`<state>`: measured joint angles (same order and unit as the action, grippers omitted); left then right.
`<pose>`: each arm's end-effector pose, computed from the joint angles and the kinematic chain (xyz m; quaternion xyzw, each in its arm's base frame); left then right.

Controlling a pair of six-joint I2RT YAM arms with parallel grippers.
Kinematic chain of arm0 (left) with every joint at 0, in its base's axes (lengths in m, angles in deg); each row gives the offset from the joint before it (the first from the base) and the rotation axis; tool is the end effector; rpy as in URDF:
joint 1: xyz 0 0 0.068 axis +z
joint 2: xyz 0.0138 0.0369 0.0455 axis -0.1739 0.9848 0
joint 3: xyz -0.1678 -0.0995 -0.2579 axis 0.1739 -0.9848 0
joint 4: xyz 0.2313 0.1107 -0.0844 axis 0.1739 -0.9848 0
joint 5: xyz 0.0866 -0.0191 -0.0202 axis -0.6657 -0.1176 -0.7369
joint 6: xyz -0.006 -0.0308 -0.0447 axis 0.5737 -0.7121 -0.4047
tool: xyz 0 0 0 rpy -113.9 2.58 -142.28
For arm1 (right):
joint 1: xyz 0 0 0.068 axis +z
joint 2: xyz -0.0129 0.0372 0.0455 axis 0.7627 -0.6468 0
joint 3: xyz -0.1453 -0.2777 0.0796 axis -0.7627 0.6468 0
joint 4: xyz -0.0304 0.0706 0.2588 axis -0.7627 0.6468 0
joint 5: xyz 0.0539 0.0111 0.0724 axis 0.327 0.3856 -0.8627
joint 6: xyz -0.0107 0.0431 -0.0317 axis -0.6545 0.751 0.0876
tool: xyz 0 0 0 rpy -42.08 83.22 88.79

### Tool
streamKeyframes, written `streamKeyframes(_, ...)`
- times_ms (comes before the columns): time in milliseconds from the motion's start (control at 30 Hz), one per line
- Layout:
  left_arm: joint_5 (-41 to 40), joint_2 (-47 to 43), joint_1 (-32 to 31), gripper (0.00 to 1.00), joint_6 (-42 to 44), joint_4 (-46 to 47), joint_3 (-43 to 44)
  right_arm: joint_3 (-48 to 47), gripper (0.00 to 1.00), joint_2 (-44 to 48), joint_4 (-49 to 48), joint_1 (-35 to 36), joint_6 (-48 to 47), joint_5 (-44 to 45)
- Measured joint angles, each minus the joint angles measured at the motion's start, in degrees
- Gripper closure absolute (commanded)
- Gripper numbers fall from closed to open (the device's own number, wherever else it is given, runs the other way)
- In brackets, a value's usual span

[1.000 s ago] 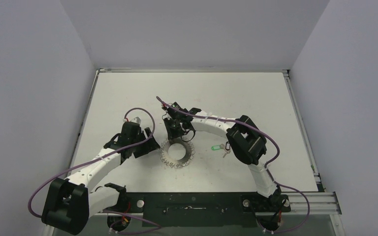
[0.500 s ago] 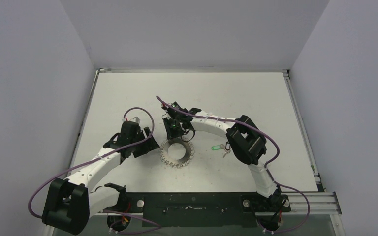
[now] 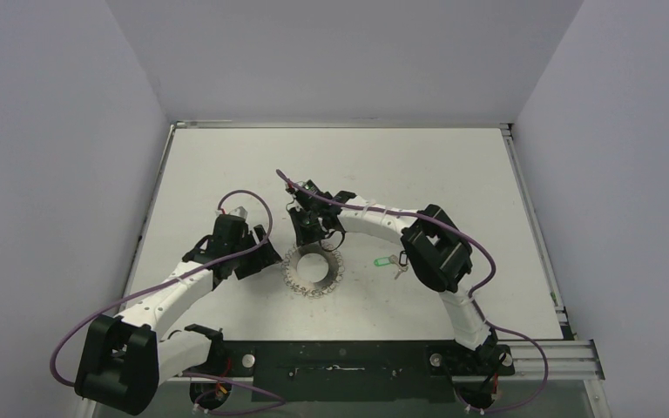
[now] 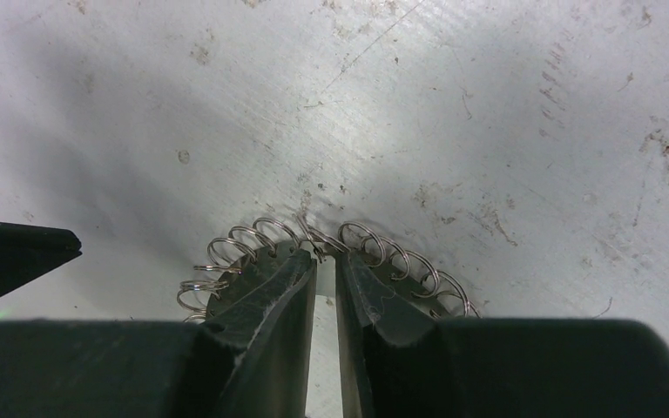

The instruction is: Put the keys on the keyring

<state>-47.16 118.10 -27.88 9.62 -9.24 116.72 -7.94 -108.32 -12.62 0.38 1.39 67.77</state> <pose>0.1793 -0.0618 0.2173 -0.1757 0.9311 -0.1993 0.2498 0.3145 0.3879 0.2061 -0.2217 0.9287 0.2538 0.1549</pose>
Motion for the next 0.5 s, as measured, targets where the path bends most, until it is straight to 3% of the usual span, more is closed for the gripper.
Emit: streamKeyframes(500,0.22,0.00,0.37,0.36,0.04,0.02,0.00,0.00,0.77,4.52,-2.23,1.07,-0.26,2.67)
